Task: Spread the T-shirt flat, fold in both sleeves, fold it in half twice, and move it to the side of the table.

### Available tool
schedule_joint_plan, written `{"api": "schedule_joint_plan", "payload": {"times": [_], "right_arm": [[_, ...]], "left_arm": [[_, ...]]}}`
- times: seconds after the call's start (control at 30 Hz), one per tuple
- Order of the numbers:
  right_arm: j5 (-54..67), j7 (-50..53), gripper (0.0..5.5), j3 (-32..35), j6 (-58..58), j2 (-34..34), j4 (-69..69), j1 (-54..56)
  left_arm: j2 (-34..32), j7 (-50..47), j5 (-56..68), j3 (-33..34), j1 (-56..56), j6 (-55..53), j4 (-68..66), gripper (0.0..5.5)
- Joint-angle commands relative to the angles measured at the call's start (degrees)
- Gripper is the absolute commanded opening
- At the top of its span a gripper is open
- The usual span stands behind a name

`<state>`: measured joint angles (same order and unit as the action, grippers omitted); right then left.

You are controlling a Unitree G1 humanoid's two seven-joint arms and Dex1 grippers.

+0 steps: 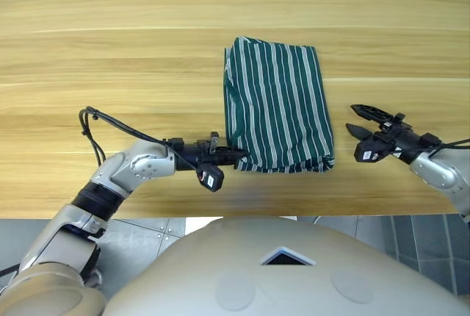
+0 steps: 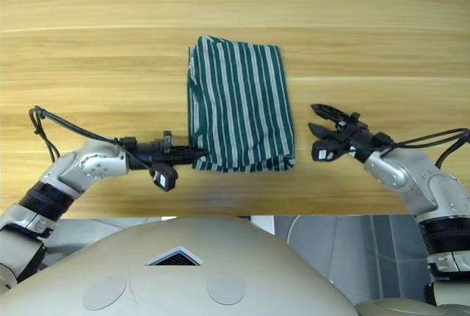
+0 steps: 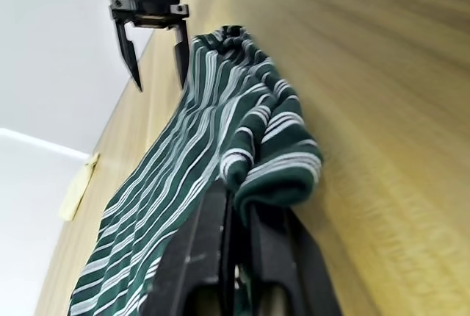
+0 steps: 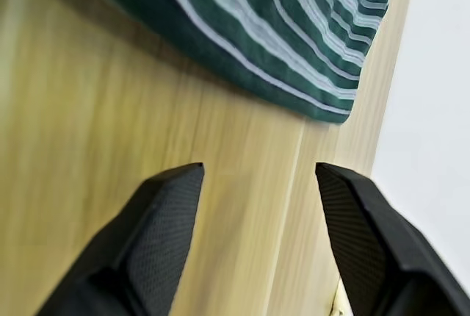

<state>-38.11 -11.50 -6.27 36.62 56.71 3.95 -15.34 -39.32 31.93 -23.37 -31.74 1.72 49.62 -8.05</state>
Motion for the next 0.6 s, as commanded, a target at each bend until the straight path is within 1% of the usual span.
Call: {"api": "schedule_joint_plan", "payload": {"times": [0.03,0.17,0.23,0.43,0.6], "right_arm": [[5.62,-3.85,2.82,0.21,2.89,1.90,-3.67,-4.86],[10.17,-8.68,2.82,0.45,5.12,4.66,-8.05,-10.62],[12.13,-10.70,2.82,-0.09,5.51,4.78,-9.86,-11.55],[13.96,-16.20,2.82,-4.28,6.09,2.13,-10.92,-7.59],[12.60,-17.71,2.82,-7.74,5.99,-1.49,-8.07,-1.70]], "left_arm": [[-1.51,-0.32,-2.32,1.75,-1.75,-2.99,-3.04,0.07],[-1.94,-0.80,-1.26,4.18,-2.48,-5.01,-2.07,0.06],[-1.71,-0.66,-1.21,4.54,-2.11,-5.47,-2.37,0.06],[-0.52,-0.42,-1.52,3.77,-2.36,-5.56,-2.57,0.06],[0.22,-0.53,-1.71,3.41,-2.41,-5.73,-2.86,0.06]]}}
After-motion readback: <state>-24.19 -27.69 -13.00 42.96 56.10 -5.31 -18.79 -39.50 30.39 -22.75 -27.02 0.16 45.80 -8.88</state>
